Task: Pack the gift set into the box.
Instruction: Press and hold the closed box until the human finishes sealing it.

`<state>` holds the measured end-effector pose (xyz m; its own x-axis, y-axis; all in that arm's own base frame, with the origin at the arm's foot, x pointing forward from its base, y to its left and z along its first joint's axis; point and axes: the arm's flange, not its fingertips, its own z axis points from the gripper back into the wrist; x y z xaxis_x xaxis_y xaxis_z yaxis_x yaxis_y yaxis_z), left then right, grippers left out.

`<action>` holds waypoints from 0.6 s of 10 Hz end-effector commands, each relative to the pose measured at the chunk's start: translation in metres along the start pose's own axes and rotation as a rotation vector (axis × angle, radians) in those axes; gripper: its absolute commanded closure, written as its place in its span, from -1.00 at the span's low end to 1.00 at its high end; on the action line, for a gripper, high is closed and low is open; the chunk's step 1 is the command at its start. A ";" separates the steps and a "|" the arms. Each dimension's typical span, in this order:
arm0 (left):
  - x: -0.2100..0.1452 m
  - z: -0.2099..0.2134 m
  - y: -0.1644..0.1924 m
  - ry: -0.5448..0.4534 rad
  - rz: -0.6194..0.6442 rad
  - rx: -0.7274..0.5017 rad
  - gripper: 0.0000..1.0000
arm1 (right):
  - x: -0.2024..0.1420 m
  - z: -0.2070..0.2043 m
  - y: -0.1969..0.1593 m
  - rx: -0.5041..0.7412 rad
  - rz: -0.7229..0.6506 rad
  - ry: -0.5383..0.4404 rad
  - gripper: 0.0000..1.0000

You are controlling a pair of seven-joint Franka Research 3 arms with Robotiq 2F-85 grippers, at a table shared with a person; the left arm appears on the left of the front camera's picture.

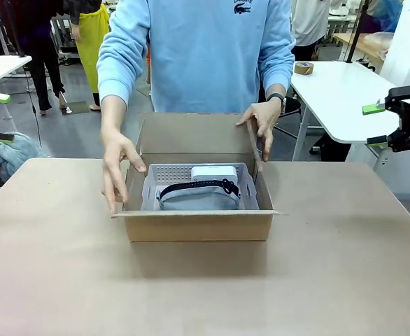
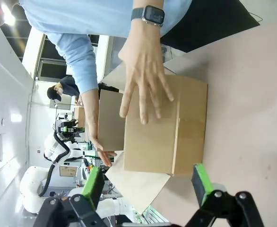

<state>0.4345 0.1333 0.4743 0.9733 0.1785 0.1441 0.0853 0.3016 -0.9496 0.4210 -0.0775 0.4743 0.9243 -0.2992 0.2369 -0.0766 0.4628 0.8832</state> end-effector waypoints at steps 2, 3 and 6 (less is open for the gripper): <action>-0.003 0.002 0.001 0.009 -0.019 0.002 -1.00 | 0.000 0.000 -0.001 0.024 0.016 -0.005 -1.00; -0.003 0.002 0.001 0.009 -0.019 0.002 -1.00 | 0.000 0.000 -0.001 0.024 0.016 -0.005 -1.00; -0.003 0.002 0.001 0.009 -0.019 0.002 -1.00 | 0.000 0.000 -0.001 0.024 0.016 -0.005 -1.00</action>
<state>0.4345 0.1333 0.4743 0.9733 0.1785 0.1441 0.0853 0.3016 -0.9496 0.4210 -0.0775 0.4743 0.9243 -0.2991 0.2369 -0.0766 0.4627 0.8832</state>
